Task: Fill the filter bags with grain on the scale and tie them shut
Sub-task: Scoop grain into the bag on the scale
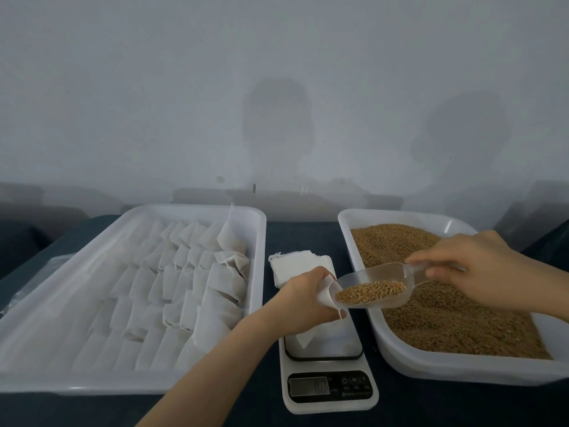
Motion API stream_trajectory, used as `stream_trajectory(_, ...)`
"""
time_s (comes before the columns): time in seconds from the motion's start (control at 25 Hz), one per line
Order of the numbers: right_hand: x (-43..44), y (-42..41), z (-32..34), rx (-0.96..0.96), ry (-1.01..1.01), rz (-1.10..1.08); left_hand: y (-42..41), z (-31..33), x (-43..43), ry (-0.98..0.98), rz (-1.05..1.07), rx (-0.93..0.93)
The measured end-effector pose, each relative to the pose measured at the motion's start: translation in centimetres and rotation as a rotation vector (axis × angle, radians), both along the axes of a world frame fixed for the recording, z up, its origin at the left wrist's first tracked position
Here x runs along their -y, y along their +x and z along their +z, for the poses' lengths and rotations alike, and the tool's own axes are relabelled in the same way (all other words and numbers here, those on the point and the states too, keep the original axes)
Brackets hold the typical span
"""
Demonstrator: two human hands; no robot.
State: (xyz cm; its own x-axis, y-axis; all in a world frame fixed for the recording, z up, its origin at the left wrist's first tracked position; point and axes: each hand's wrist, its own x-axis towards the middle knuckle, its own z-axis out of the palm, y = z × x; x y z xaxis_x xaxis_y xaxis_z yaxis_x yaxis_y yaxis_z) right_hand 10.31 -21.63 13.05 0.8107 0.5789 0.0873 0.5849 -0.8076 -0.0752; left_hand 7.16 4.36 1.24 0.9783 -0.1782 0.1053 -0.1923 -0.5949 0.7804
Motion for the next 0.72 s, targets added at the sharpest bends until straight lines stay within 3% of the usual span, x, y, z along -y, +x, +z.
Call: stream_trajectory(0.72, -2.4, 0.1, 2.6, 0.195, -0.191, 0.049, -0.6, 0.7, 0.5, -0.084, -0.011, -0.081)
